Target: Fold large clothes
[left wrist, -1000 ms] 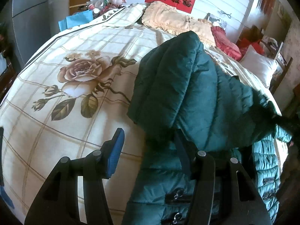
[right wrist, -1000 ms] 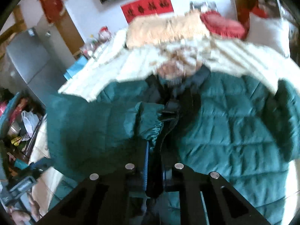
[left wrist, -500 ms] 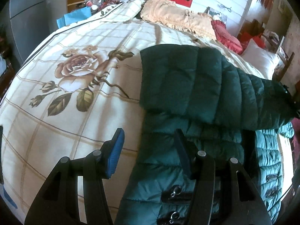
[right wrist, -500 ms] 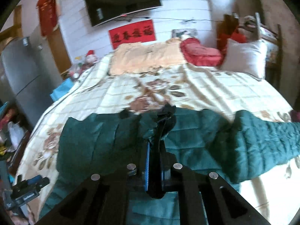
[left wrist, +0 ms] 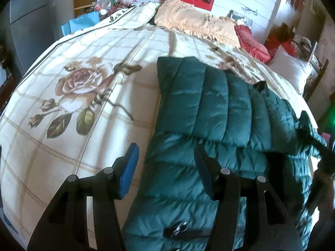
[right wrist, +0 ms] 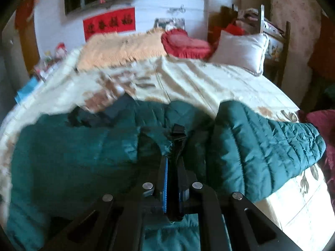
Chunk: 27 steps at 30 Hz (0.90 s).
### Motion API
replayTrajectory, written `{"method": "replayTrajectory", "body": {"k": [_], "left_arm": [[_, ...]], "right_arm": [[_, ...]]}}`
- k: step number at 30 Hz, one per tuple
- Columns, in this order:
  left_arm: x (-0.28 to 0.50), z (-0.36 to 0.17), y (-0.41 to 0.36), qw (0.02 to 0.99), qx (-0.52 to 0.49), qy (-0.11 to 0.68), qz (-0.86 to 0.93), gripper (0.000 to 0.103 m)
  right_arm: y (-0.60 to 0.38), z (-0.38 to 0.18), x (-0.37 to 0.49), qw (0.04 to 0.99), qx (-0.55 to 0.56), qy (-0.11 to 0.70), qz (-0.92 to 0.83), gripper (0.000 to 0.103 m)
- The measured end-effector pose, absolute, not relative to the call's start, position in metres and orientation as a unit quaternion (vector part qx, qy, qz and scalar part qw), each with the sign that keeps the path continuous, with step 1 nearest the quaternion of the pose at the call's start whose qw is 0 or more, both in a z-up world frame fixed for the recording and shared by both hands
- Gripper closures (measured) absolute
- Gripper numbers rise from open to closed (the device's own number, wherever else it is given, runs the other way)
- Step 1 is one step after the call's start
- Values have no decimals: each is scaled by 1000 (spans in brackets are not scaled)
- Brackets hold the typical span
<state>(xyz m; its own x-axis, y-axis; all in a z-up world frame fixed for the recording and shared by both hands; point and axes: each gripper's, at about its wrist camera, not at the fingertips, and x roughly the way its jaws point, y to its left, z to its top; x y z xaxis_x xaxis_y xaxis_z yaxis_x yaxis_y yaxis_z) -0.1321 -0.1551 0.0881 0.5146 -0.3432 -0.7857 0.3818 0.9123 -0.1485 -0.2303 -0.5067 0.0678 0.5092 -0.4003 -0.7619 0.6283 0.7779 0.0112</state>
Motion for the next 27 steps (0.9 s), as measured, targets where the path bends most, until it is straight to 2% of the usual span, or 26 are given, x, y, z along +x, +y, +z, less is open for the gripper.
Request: {"method": "replayTrajectory", "body": {"k": [2, 4, 5, 6, 9, 13, 17, 22, 27], "left_arm": [[-128, 92, -163, 873, 23, 439, -211, 48], [-124, 95, -171, 877, 32, 431, -208, 48], [-121, 97, -177, 880, 40, 426, -207, 48], [-118, 97, -183, 882, 46, 421, -205, 48], [-110, 97, -196, 888, 57, 409, -202, 48], [-98, 91, -212, 890, 63, 406, -200, 48], [-89, 79, -225, 884, 69, 417, -198, 48], [-85, 64, -236, 880, 74, 426, -197, 48], [-83, 58, -244, 881, 82, 424, -193, 42]], "right_arm": [[-508, 69, -234, 851, 154, 399, -304, 93], [-504, 81, -244, 855, 161, 380, -315, 72], [-498, 90, -249, 862, 163, 366, -311, 55], [-492, 98, -253, 870, 164, 353, -303, 52], [-469, 115, -250, 889, 168, 338, -261, 52], [-445, 103, -218, 892, 181, 379, -169, 52], [-444, 78, -201, 883, 142, 403, -196, 52], [-473, 47, -187, 858, 131, 439, -232, 60], [-490, 40, -170, 853, 101, 441, -260, 61]]}}
